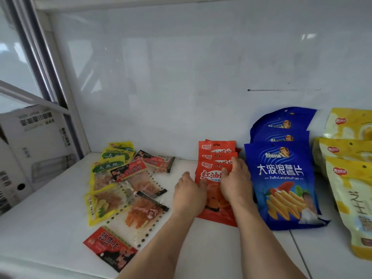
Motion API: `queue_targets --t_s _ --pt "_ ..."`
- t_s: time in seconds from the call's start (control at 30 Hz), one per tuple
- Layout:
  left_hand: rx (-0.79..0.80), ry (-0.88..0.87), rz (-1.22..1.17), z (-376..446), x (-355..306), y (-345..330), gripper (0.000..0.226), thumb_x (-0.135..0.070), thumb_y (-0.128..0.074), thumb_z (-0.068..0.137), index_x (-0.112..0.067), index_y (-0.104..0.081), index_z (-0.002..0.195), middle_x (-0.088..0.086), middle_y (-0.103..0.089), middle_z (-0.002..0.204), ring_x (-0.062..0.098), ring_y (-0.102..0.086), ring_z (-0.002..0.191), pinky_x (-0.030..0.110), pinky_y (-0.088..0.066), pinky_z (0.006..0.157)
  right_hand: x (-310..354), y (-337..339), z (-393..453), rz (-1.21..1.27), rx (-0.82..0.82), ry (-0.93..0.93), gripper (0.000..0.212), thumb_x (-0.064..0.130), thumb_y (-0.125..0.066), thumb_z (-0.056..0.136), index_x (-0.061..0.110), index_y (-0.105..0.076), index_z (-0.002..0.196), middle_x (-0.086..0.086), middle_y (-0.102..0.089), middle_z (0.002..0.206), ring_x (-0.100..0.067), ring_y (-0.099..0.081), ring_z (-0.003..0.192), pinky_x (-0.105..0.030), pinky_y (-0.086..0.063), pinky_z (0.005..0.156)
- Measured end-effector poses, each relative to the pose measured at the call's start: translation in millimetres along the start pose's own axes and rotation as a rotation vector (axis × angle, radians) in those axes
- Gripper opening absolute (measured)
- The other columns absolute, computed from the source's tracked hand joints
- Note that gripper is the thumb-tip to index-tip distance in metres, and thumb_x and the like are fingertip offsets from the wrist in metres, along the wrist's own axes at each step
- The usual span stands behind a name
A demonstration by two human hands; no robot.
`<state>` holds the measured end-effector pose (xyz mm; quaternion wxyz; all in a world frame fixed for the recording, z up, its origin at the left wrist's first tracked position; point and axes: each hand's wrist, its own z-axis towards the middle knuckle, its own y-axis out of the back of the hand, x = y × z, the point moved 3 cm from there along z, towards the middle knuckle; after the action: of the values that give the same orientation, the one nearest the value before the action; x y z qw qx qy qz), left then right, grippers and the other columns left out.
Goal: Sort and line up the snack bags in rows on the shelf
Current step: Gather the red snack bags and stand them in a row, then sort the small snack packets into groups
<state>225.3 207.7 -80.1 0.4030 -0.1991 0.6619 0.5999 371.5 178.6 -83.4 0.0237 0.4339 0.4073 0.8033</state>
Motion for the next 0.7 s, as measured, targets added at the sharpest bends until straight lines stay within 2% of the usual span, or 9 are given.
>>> queue_targets --t_s 0.1,0.17,0.3,0.4,0.5,0.6,0.7 --pt "-0.034 -0.06 0.128 -5.7 5.7 14.8 0.053 -0.039 -0.045 0.104 -0.009 -0.04 0.148 0.01 -0.049 0.147 0.027 -0.045 0.136 0.041 -0.041 0.11 10.0 0.4 -6.8 -0.093 0.029 0.073 0.052 0.036 -0.042 0.105 0.019 -0.034 0.153 -0.005 -0.028 0.162 -0.026 -0.025 0.15 -0.048 -0.026 0.12" --pt "-0.061 -0.128 0.303 -10.6 12.6 26.2 0.048 -0.038 -0.041 0.105 -0.013 -0.045 0.146 0.007 -0.05 0.147 0.025 -0.041 0.139 0.041 -0.035 0.114 16.3 -1.5 -10.3 -0.148 0.044 0.107 0.05 0.037 -0.041 0.105 0.021 -0.037 0.153 -0.004 -0.027 0.163 -0.025 -0.022 0.151 -0.048 -0.02 0.121" --pt "-0.045 -0.195 0.704 -14.0 39.4 44.9 0.052 -0.049 -0.034 0.104 -0.018 -0.046 0.143 0.006 -0.046 0.149 0.03 -0.028 0.146 0.048 -0.018 0.121 31.6 -5.3 -15.2 -0.191 0.043 0.15 0.047 0.036 -0.038 0.106 0.023 -0.039 0.151 -0.002 -0.024 0.164 -0.022 -0.016 0.153 -0.049 -0.018 0.121" --pt "0.002 -0.178 0.795 -8.3 63.2 56.6 0.058 -0.058 -0.031 0.102 -0.02 -0.045 0.144 0.007 -0.04 0.153 0.034 -0.018 0.15 0.053 -0.008 0.123 51.4 -16.9 -18.7 -0.155 0.058 0.206 0.045 0.033 -0.04 0.106 0.021 -0.043 0.149 -0.003 -0.027 0.163 -0.022 -0.017 0.153 -0.047 -0.019 0.122" --pt "0.016 -0.231 0.807 4.1 82.3 68.7 0.059 -0.061 -0.03 0.101 -0.025 -0.047 0.144 0.004 -0.039 0.153 0.034 -0.018 0.149 0.053 -0.008 0.124 82.3 -36.3 -23.8 -0.097 0.079 0.314 0.042 0.026 -0.042 0.105 0.014 -0.049 0.144 -0.007 -0.037 0.158 -0.024 -0.028 0.149 -0.044 -0.027 0.12" --pt "0.044 -0.343 0.839 21.6 99.5 82.3 0.057 -0.061 -0.029 0.1 -0.029 -0.046 0.144 0.003 -0.039 0.152 0.033 -0.023 0.146 0.051 -0.017 0.121 115.1 -64.4 -30.1 0.007 0.238 0.295 0.038 0.025 -0.043 0.106 0.009 -0.056 0.137 -0.007 -0.052 0.144 -0.023 -0.046 0.135 -0.035 -0.036 0.111" --pt "0.073 -0.441 0.851 40.8 113.9 99.0 0.055 -0.061 -0.028 0.1 -0.032 -0.049 0.142 0.002 -0.043 0.15 0.032 -0.027 0.145 0.049 -0.02 0.119 134.2 -102.5 -30.6 0.039 0.334 0.232 0.046 0.049 -0.034 0.101 0.021 -0.063 0.124 0.001 -0.061 0.13 -0.02 -0.057 0.123 -0.038 -0.044 0.103"
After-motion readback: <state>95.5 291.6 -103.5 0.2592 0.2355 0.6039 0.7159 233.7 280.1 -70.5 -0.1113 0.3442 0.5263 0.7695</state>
